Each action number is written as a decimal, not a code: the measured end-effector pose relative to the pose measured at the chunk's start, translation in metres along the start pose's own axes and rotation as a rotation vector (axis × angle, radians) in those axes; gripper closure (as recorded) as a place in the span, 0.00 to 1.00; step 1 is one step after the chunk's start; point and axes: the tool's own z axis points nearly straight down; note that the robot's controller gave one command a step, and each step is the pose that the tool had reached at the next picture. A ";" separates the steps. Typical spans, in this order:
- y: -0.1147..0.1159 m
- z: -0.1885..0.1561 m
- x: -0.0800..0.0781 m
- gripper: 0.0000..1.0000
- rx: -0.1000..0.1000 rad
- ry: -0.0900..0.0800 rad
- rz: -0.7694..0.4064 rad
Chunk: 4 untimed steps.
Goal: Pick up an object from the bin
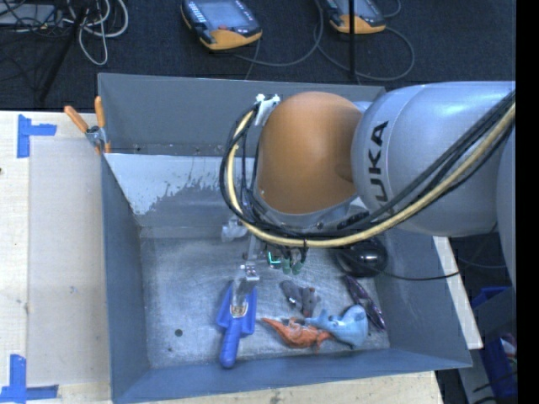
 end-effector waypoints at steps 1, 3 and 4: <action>-0.001 -0.004 -0.002 0.00 -0.001 -0.007 0.003; -0.016 0.084 0.013 0.00 -0.002 -0.011 -0.041; -0.057 0.121 0.003 0.00 -0.006 -0.010 0.002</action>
Offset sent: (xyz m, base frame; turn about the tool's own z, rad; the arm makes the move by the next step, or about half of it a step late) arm -0.0497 -0.0431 -0.1390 -0.2945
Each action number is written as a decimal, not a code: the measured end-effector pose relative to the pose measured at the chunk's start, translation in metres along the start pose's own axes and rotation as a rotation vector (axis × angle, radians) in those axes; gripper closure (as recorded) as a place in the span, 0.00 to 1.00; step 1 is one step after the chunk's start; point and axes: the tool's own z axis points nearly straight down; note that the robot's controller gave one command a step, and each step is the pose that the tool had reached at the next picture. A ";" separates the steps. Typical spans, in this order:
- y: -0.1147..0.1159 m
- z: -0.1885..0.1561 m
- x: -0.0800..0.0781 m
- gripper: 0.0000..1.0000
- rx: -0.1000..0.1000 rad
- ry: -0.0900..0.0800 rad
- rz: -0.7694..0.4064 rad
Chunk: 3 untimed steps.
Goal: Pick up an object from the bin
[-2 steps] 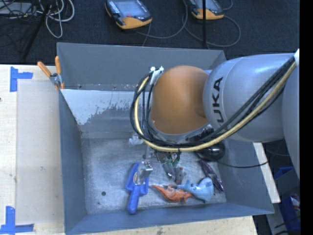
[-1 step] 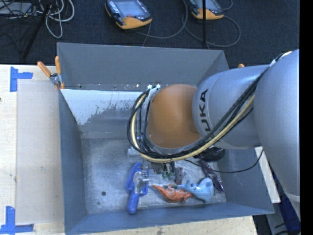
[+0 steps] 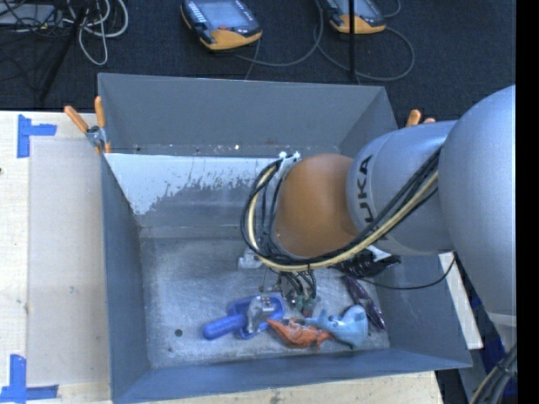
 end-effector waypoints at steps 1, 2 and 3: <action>-0.018 0.008 0.003 1.00 0.005 0.017 0.362; -0.018 0.008 0.003 1.00 0.004 0.017 0.363; -0.014 -0.134 0.005 1.00 0.005 -0.001 0.374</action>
Offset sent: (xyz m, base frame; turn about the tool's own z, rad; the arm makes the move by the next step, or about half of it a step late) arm 0.0000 0.0000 0.0000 0.0000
